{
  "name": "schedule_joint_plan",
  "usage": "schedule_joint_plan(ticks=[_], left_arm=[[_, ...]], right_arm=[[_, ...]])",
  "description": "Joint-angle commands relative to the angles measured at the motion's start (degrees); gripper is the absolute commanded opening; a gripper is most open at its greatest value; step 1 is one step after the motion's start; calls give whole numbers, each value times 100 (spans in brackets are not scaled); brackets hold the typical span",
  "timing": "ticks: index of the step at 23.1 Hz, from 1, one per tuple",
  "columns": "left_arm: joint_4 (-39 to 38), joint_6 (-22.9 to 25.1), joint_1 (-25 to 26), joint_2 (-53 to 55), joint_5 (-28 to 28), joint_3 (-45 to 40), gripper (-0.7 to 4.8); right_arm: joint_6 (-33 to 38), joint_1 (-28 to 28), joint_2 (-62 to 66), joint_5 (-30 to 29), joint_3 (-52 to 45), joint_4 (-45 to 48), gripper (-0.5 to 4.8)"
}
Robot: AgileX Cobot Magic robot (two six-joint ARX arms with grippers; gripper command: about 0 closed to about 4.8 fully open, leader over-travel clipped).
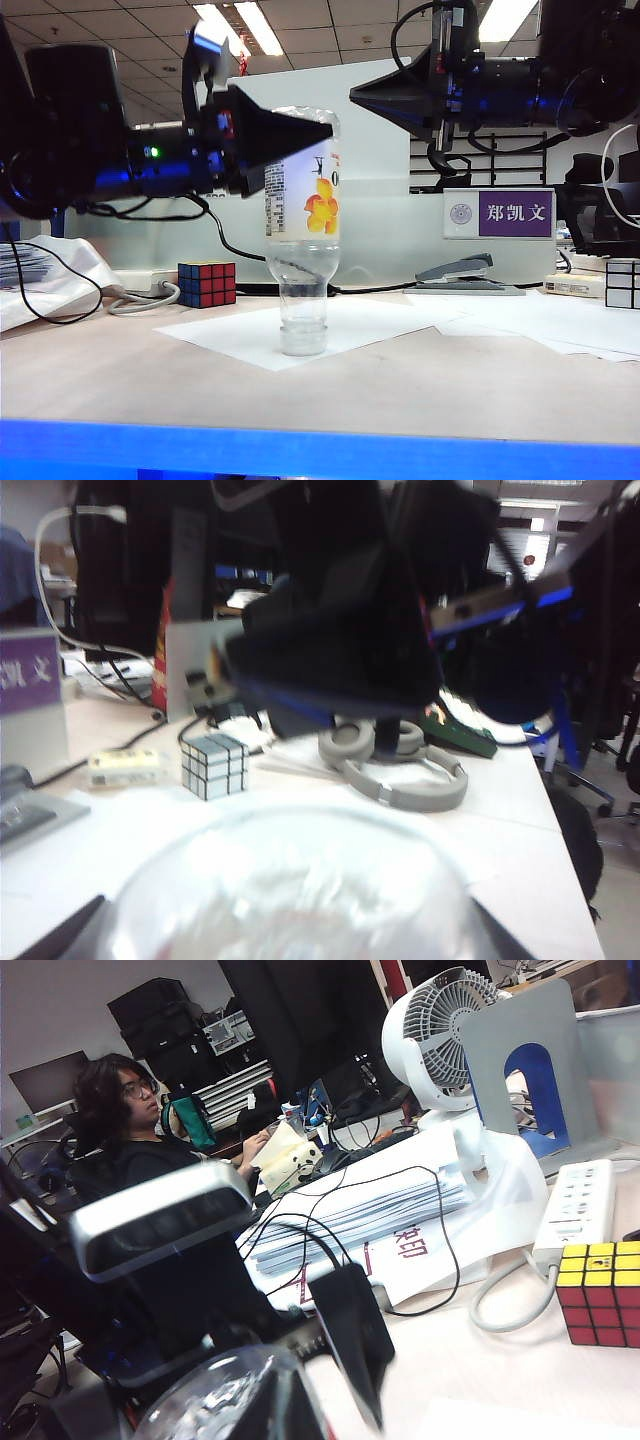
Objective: Flip the plastic bottle upside down.
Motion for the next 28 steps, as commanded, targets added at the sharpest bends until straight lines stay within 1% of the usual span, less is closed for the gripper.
schedule_joint_plan(ticks=[1,3,12,14,15,16,17,18,19,20,21,22,23,24,25,26,27,28], left_arm=[[181,-232,-11,-186,179,96,479],[181,-352,-11,-297,221,114,479],[179,-393,-7,-970,232,131,479],[179,-391,70,-1285,199,129,479],[179,-407,157,-1458,175,129,479],[177,-461,256,-1626,195,129,421],[177,-564,437,-1849,212,129,264],[177,-745,636,-2052,210,129,120],[170,-1097,920,-2317,234,127,-17],[170,-1482,1189,-2538,199,125,-5],[164,-1971,1565,-2850,166,125,-5],[164,-2212,1834,-3051,170,125,-5],[142,-2503,2308,-3403,186,125,-5],[79,-2697,2586,-3639,175,125,-5],[-127,-2999,2977,-4037,166,125,-5],[-369,-3171,3303,-4365,175,125,-5],[-754,-3241,3698,-4758,177,125,-5],[-1108,-3187,3995,-5139,205,125,-5]], right_arm=[[31,7,-31,-17,9,96,-9],[35,7,-31,-15,9,96,-9],[52,9,-31,-4,11,105,-9],[74,7,-31,-7,11,269,-9],[149,2,-39,-9,11,492,-9],[387,-35,-70,-7,11,817,-9],[673,-105,-116,0,11,1268,-9],[964,-151,-192,0,11,1685,-9],[1346,-243,-369,94,17,2015,-10],[1436,-310,-557,166,15,1985,-9],[1429,-431,-874,221,15,1969,-10],[1429,-496,-1095,304,15,1958,-10],[1429,-627,-1482,476,15,1871,-9],[1429,-761,-1801,619,15,1672,-9],[1425,-933,-2210,761,15,1266,-9],[1379,-1073,-2583,885,15,778,-9],[1130,-1248,-3095,1062,15,15,-9],[861,-1340,-3440,1213,15,-546,-9]])
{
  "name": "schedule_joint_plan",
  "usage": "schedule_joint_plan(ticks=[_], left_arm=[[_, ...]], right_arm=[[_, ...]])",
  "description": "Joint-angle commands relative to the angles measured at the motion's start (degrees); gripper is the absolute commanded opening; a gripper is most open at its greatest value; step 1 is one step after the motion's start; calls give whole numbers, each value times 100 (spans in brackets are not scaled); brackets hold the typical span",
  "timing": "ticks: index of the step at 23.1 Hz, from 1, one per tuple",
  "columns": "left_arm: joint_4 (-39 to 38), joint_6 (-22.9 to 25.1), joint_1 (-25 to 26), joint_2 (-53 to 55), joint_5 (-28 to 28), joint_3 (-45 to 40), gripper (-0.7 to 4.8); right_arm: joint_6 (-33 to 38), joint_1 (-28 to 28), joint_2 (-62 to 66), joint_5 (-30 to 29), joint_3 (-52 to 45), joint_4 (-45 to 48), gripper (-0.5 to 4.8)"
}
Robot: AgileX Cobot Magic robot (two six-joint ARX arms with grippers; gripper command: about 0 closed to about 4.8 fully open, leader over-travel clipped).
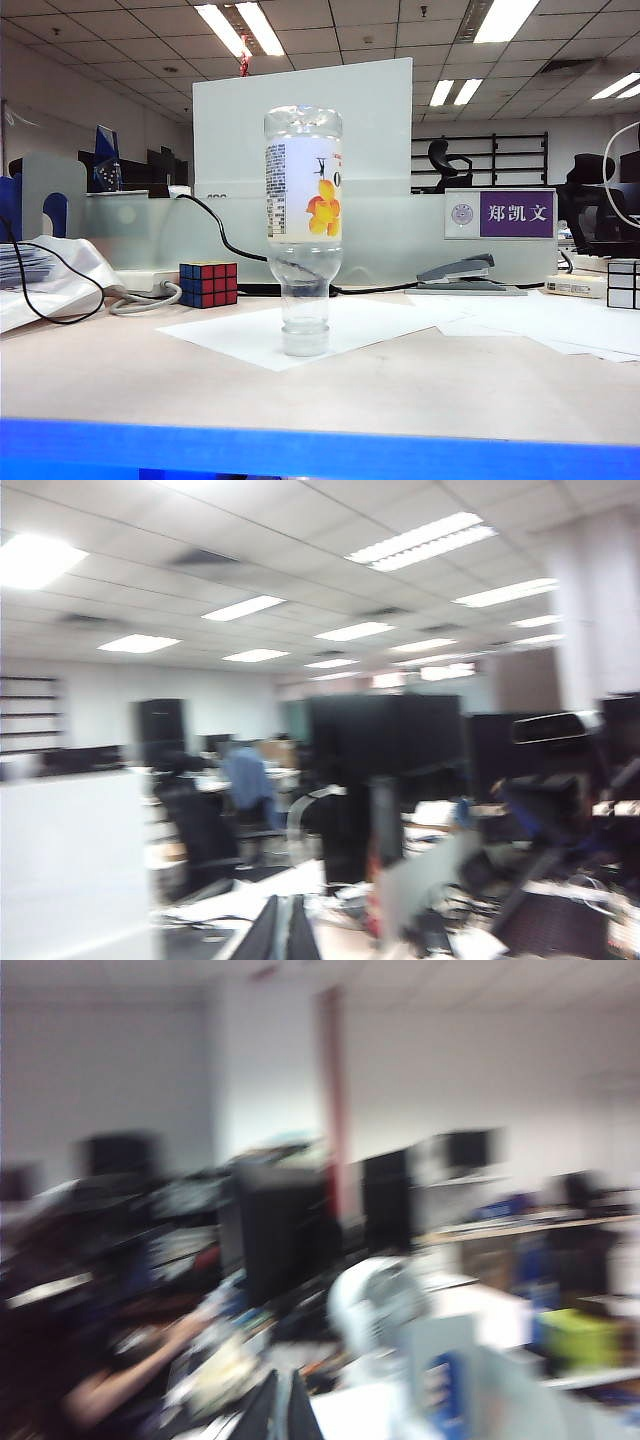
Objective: Flip the plastic bottle upside down.
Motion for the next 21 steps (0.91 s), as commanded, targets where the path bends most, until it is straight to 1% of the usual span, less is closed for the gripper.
schedule_joint_plan(ticks=[1,2,3,4,5,6,7,8,9,10,11,12,14,17,19,21], left_arm=[[-1058,79,717,-1075,81,13,-5],[-1375,251,756,-1410,35,22,-5],[-1849,459,844,-1799,-33,26,-5],[-2330,660,920,-2048,-92,31,-5],[-3069,804,946,-2315,-208,33,-5],[-3845,1034,946,-2500,-291,31,-5],[-4601,1475,946,-2662,-293,31,-5],[-5501,2046,946,-2857,-527,31,-5],[-6492,2697,946,-3112,-988,31,-5],[-7160,3191,946,-3340,-1331,31,-5],[-7652,3565,944,-3606,-1558,28,-5],[-7917,3862,946,-3877,-1648,7,-5],[-8419,4347,946,-4472,-2011,-4,-5],[-9195,4605,946,-5206,-2839,-48,-5],[-9510,4638,946,-5602,-2948,-236,-5],[-9608,4415,946,-5936,-2951,-553,-5]], right_arm=[[-1086,-319,-1298,787,15,-2378,-9],[-1469,-389,-1657,1207,17,-3082,-10],[-2011,-494,-2258,2031,17,-4153,-9],[-2310,-516,-2610,2621,17,-4715,-9],[-2774,-542,-3134,3512,17,-5438,-9],[-3136,-546,-3539,4094,17,-5888,-9],[-3392,-546,-3838,4369,17,-6172,-9],[-3637,-546,-4113,4441,17,-6393,-9],[-3827,-546,-4376,4446,17,-6645,-9],[-3917,-546,-4544,4452,17,-6900,-9],[-4050,-549,-4690,4601,17,-7342,-9],[-4072,-549,-4743,4631,11,-7761,-9],[-4072,-411,-4747,4444,-52,-8310,-9],[-4074,-83,-4747,4448,-503,-8358,-9],[-4118,48,-4793,4470,-866,-8406,-9],[-4172,111,-4992,4564,-1296,-8330,-9]])
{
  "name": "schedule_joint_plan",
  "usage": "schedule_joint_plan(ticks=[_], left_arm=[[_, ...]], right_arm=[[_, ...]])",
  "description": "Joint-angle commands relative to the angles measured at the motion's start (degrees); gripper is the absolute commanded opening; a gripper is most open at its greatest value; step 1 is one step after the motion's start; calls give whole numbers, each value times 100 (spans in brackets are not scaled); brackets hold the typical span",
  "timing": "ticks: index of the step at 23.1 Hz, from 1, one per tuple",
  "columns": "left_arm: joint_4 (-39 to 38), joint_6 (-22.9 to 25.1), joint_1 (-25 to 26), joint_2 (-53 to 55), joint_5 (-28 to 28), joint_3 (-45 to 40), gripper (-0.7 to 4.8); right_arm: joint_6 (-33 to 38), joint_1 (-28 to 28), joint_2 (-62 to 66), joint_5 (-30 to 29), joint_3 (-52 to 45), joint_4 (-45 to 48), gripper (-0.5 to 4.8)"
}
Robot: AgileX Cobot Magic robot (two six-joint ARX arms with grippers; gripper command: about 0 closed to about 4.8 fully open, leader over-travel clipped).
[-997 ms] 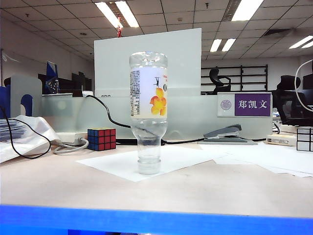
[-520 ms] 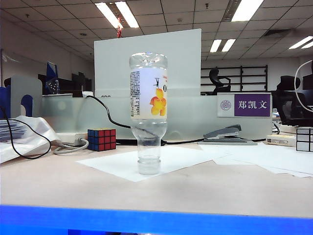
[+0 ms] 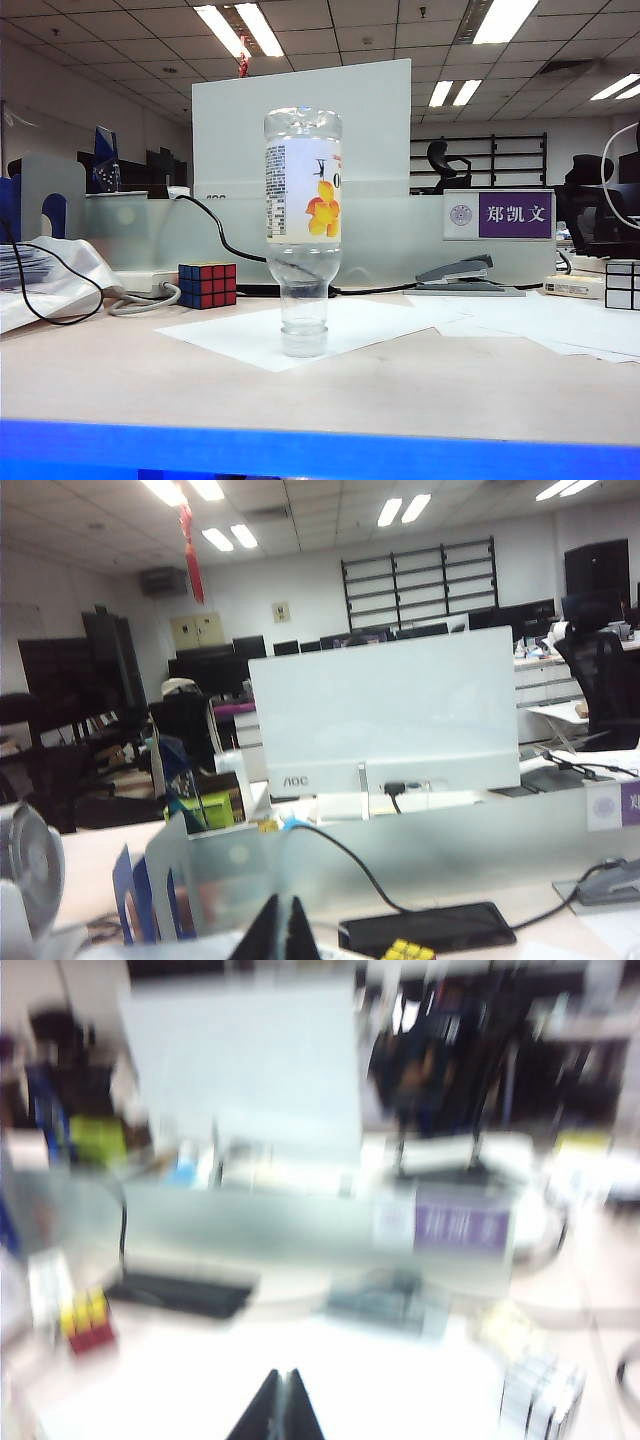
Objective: Flip the plastic bottle upside down.
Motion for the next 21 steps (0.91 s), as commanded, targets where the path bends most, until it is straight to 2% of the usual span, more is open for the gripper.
schedule_joint_plan(ticks=[1,5,11,13,16,18,21], left_arm=[[-164,-337,2,-424,-61,-546,-5],[-173,-702,2,-979,-61,-1401,-5],[-232,-715,0,-1091,114,-2087,-5],[-151,-774,0,-1091,111,-2334,-5],[192,-1204,0,-1091,114,-2682,-5],[378,-1331,0,-1091,164,-2874,-5],[422,-1375,-46,-1091,221,-3095,-5]], right_arm=[[-94,63,-345,238,-560,234,-9],[-365,55,-942,562,-1523,728,-9],[-382,48,-1755,1486,-2192,778,-9],[-380,52,-1779,1467,-2352,844,-9],[-166,52,-1773,1305,-2559,1045,-9],[219,55,-1773,1099,-2621,1054,-9],[267,55,-1773,1005,-2758,1051,-9]])
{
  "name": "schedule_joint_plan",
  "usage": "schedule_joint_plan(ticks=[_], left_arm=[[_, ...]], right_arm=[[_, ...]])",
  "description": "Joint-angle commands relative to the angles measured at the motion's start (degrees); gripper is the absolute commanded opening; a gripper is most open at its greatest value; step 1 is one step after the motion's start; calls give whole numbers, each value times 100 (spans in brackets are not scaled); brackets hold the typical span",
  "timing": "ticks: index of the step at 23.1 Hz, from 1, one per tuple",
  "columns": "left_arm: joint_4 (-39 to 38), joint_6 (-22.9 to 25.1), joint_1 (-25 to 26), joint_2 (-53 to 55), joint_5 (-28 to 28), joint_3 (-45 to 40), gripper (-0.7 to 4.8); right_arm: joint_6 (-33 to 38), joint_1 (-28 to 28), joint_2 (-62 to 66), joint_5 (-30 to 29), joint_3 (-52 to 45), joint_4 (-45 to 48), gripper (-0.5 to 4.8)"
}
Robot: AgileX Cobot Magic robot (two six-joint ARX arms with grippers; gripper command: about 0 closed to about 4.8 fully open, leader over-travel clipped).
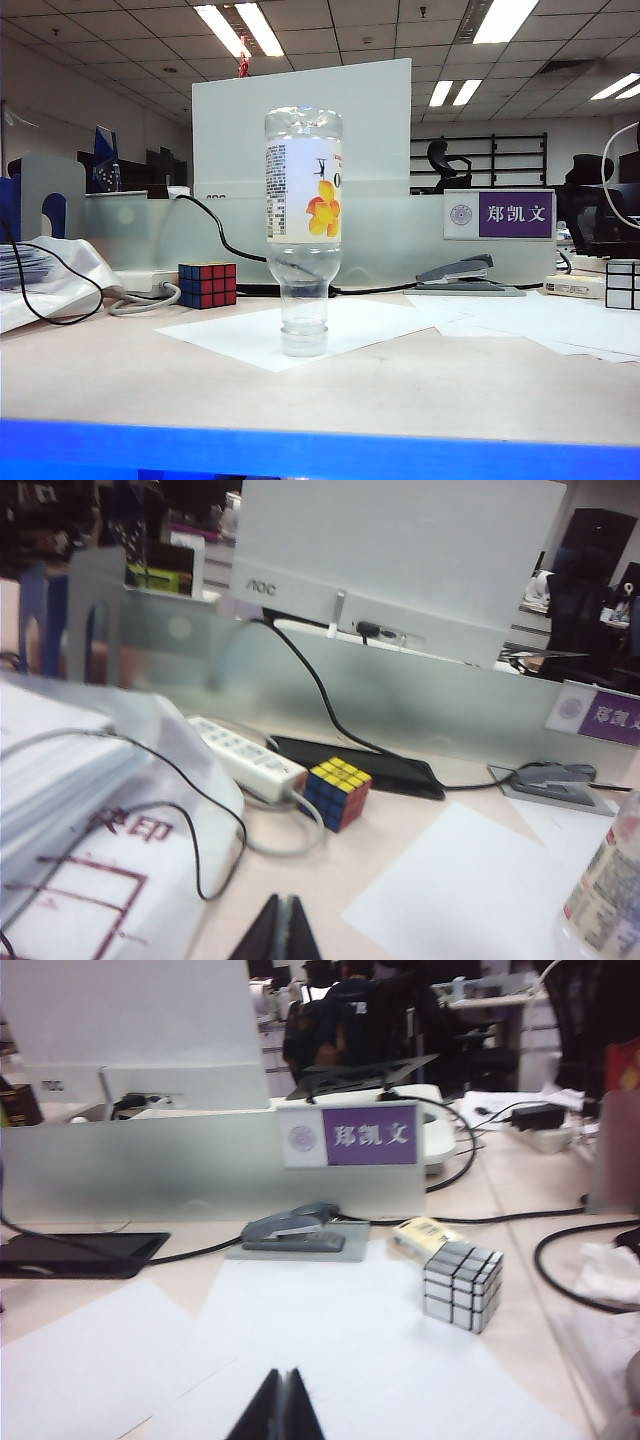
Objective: Flip the plastic bottle upside down.
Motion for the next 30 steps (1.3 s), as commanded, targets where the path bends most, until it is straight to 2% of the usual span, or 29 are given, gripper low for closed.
schedule_joint_plan(ticks=[1,3,8,10,12,17,23,30], left_arm=[[87,-48,-103,-9,59,-146,-5],[103,-52,-225,-9,55,-199,-5],[367,-439,-573,-9,48,-442,-5],[433,-433,-848,-9,11,-573,-5],[511,-407,-1115,-9,-168,-678,-5],[776,-48,-1952,-9,-1012,-835,-5],[903,26,-2149,-9,-1008,-1213,-5],[1067,-28,-2135,-11,-1012,-1451,-5]], right_arm=[[79,7,4,-57,-155,85,-9],[199,9,7,-57,-332,125,-9],[439,9,0,-24,-809,424,-9],[411,9,0,254,-883,461,-9],[352,7,0,382,-955,542,-9],[28,9,2,319,-1213,824,-9],[-219,13,4,424,-1755,1126,-9],[-210,7,-2,378,-1794,1276,-9]])
